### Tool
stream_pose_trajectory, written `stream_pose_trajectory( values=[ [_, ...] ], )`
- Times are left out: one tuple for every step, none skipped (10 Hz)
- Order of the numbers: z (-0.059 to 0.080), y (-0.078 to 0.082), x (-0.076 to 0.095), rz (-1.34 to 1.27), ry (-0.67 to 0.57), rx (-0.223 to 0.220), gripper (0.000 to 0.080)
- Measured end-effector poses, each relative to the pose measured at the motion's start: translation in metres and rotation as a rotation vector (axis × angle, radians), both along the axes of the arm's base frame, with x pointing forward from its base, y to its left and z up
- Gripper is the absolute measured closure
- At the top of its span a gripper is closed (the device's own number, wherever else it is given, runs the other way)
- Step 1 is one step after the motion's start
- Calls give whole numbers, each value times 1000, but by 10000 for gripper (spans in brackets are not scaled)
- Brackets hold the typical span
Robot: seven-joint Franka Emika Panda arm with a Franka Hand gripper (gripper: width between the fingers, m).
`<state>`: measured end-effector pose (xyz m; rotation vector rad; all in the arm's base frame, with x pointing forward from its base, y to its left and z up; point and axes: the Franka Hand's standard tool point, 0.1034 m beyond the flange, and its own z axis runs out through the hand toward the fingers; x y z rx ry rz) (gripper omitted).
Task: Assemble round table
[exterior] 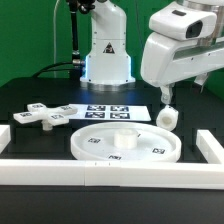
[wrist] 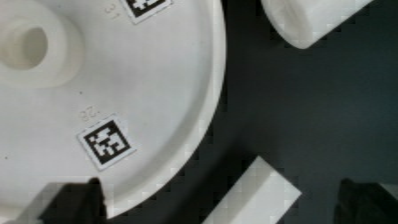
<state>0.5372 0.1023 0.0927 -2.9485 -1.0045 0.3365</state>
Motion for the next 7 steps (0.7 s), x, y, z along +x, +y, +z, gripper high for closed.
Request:
stream_pose_trajectory(
  values=[
    [0,0,-2,0,13,-4,150],
    [0,0,-2,0,13,-4,150],
    [0,0,-2,0,13,-4,150],
    [0,0,-2,0,13,-3,150],
    [0,0,-2,0,13,-3,150],
    [-1,-1,-2,2,13,-2,150],
    [-7,-12,4,84,-21,30,150]
  ],
)
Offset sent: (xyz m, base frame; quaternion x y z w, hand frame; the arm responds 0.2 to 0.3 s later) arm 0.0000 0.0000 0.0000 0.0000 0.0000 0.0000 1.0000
